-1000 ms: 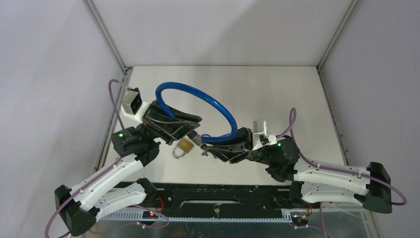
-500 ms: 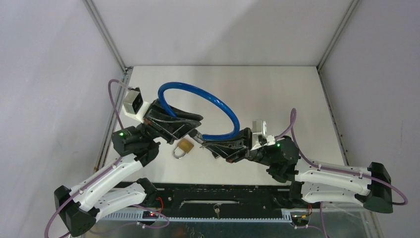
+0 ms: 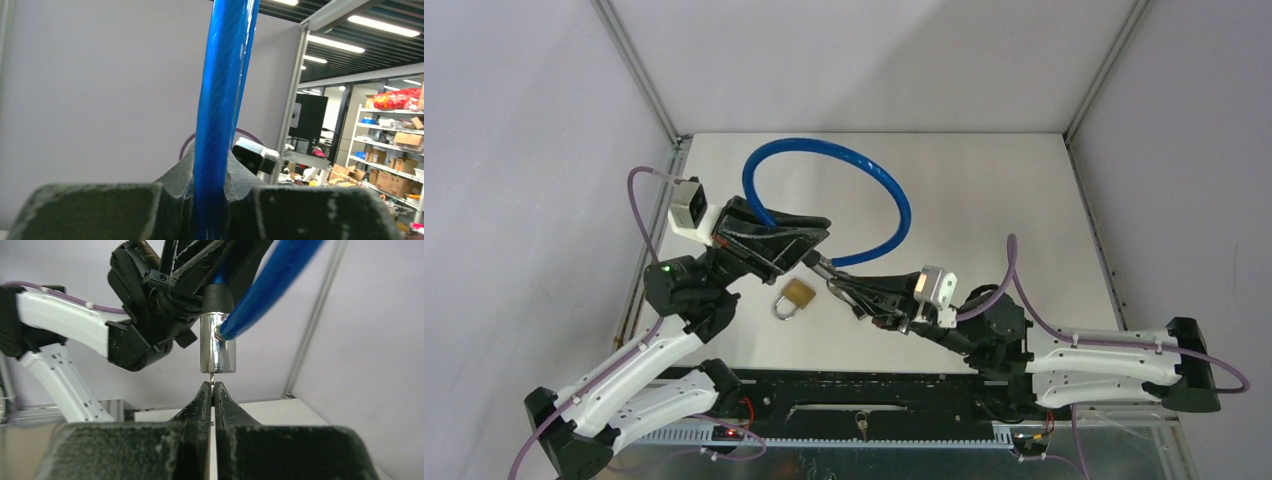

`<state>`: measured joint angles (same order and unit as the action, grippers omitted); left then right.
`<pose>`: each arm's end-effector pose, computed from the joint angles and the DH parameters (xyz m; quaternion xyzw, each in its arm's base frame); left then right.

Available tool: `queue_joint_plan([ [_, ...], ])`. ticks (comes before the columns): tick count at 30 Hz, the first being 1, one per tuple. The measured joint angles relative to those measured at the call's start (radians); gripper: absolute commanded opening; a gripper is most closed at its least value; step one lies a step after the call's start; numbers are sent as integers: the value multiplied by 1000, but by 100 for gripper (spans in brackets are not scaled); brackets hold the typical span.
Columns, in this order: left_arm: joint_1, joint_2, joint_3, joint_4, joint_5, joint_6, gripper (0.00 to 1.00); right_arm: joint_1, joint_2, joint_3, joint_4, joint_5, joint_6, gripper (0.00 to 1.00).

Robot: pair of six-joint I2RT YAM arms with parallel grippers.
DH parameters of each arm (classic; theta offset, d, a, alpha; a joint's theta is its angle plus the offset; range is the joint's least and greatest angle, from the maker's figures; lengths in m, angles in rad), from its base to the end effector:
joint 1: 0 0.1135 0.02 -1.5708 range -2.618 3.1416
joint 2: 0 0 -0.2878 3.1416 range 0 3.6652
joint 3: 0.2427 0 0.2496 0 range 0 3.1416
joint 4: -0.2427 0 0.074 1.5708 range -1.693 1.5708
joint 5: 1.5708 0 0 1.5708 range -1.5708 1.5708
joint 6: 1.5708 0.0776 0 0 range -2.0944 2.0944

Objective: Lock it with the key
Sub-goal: Lock the lock.

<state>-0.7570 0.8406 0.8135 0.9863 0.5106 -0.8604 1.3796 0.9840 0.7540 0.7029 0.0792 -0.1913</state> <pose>0.0853 -0.1328 0.4973 0.2254 0.3033 -0.7200 0.5821 0.0526 0.2393 0.4253 -0.3448 0.3925 0.4601 0.7179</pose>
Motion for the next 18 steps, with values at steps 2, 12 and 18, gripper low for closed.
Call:
queue_joint_plan([
  [2, 0, -8, -3, -21, -18, 11, 0, 31, 11, 4, 3, 60, -65, 0],
  [12, 0, -20, -17, -61, -68, 34, 0, 181, 140, 20, 158, 374, -470, 0],
  [18, 0, -23, -17, -69, -80, 40, 0, 208, 161, 23, 208, 437, -590, 10],
])
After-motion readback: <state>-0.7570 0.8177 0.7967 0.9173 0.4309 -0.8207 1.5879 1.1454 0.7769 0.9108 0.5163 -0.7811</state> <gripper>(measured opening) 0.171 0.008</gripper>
